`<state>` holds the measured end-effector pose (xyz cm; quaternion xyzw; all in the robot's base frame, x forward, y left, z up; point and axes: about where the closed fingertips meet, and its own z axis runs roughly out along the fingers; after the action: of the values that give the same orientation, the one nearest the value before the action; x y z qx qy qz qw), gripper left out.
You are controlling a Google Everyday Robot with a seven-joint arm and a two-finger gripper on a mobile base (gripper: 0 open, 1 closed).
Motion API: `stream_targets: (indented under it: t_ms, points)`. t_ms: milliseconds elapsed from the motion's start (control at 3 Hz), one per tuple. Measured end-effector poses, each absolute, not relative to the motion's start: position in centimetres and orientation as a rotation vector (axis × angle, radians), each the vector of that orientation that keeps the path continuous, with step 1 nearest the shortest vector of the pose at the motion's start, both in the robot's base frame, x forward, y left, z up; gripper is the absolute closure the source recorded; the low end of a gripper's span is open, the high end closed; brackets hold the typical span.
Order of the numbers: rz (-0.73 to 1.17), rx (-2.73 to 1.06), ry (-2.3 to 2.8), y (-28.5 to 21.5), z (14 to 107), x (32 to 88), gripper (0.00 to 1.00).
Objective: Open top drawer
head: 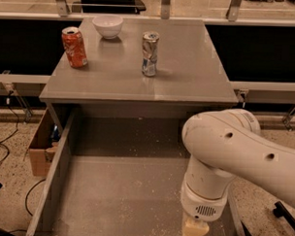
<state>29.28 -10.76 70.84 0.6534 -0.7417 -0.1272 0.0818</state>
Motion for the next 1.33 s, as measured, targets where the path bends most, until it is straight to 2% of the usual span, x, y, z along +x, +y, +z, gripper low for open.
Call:
stream_targets:
  t_ms: [667,1000,1333]
  points:
    - [-0.375,1.953,-2.216,-10.8,70.8,29.2,0.36]
    - [-0.353,1.984,-2.227,-11.7,71.9,31.5,0.12]
    - [-0.315,2.045,-2.237,-15.1,75.7,35.5,0.0]
